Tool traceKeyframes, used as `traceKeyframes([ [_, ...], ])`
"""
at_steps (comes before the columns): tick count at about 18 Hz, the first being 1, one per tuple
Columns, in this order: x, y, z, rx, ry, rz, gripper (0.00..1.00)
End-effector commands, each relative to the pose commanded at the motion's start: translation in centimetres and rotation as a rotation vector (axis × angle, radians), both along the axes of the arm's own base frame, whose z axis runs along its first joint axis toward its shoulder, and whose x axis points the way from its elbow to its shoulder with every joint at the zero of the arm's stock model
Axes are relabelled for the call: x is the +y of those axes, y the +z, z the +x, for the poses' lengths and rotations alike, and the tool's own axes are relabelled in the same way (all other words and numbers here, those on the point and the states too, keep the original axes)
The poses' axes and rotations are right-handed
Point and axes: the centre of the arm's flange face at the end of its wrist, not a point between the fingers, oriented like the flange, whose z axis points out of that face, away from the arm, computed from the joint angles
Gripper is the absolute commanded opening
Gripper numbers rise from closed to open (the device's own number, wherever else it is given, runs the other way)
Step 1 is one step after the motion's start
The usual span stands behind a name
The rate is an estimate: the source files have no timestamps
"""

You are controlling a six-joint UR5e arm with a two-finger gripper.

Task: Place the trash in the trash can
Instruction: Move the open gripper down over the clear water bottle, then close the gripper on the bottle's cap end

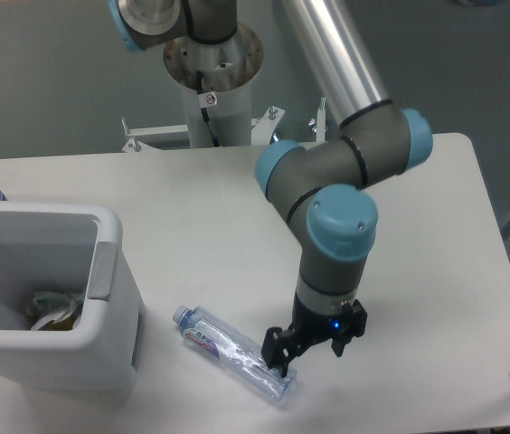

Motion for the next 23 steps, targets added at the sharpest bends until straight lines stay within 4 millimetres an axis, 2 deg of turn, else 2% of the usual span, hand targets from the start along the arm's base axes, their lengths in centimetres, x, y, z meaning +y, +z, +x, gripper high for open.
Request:
traceKeyframes([
  [5,2.2,-1.9,0.7,0.021,0.053,-0.071,1.0],
  [7,2.2,-2.4,0.9,-0.003,0.051,-0.103,1.0],
  [11,3.8,-5.0,1.5,-0.019,0.037,-0.172,1.0],
  [14,4.8,-6.9,3.4,-0.023,0.046,-0.225,1.0],
  [18,4.8,-7.3,3.8,-0.032,0.05,-0.236,1.0],
  [21,4.4,-8.3,4.1,-0.04,0.063,-0.256,1.0],
  [23,4.9,-9.1,4.9,-0.027,0.059,-0.281,1.0],
])
